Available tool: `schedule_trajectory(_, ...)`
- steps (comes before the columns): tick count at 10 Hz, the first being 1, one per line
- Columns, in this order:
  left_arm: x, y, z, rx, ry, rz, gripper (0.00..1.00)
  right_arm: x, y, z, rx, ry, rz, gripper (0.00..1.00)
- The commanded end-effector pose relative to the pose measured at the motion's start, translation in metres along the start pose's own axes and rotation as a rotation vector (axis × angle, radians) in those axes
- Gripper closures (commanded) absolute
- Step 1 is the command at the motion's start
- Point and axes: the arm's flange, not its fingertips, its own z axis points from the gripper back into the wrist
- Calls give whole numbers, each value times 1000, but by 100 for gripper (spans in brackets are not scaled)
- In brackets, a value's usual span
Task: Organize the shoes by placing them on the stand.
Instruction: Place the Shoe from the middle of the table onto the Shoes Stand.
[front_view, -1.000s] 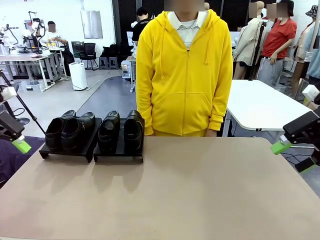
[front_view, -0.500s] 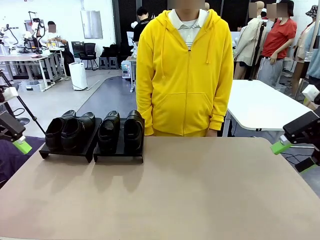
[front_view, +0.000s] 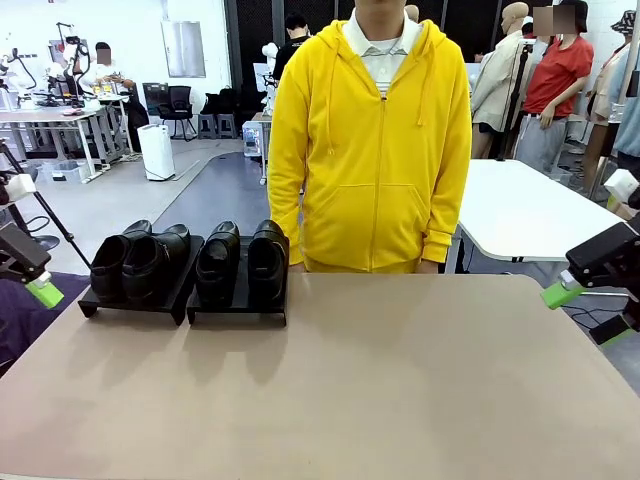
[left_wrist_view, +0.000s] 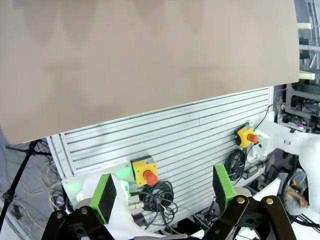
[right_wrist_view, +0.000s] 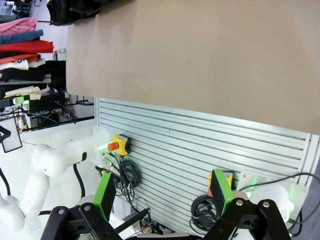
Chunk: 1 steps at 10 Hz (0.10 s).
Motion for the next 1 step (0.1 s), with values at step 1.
schedule_trajectory(1, 1, 1, 2, -18, 4, 6, 0, 1, 4, 2, 27, -2, -11, 0)
